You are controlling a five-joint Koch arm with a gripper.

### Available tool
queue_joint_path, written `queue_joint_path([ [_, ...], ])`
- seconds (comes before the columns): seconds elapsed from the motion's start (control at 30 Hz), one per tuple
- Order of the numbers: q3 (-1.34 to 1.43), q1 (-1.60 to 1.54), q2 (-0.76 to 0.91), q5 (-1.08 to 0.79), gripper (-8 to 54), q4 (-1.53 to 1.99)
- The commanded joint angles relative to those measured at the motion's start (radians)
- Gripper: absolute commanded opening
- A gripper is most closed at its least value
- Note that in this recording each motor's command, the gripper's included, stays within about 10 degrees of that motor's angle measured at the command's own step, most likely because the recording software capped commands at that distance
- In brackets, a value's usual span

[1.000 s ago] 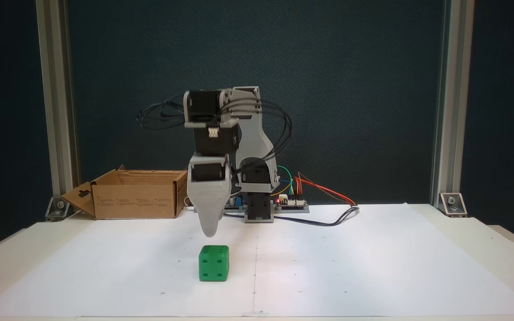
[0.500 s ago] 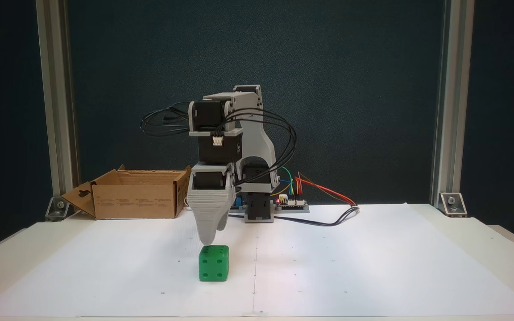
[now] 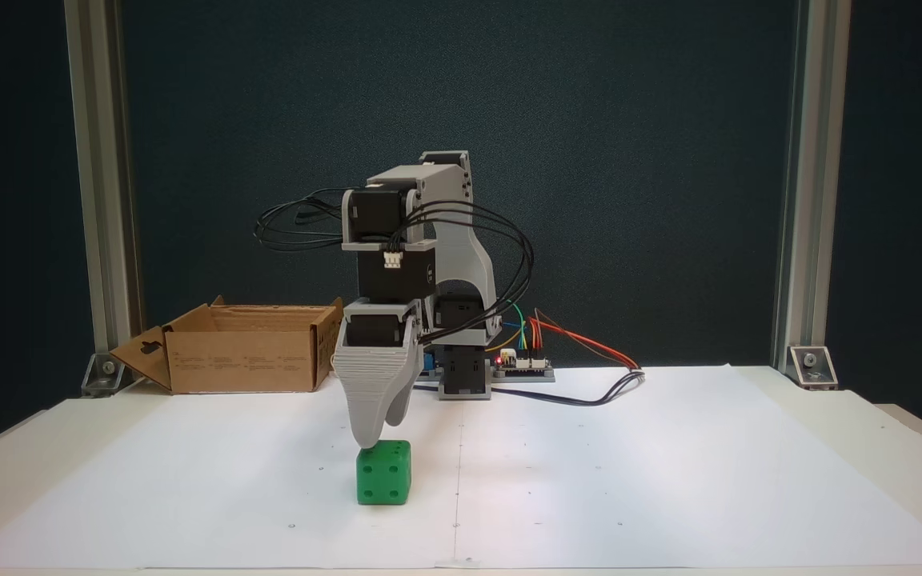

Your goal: Grasp a green dice and put it in the bin.

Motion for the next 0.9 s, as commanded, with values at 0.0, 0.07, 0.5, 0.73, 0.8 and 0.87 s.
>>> queue_joint_path([
  [0.0,-0.025,-0.011,0.034,-0.003,44.6,-0.029],
  [0.07,-0.025,-0.011,0.021,-0.014,44.4,-0.035],
  [0.5,-0.003,-0.011,-0.012,-0.107,44.1,-0.038],
  [0.73,0.002,-0.011,-0.012,-0.120,44.1,-0.040],
  [0.8,0.003,-0.011,-0.014,-0.120,44.4,-0.040],
  [0.87,0.017,-0.012,-0.017,-0.118,44.4,-0.040],
])
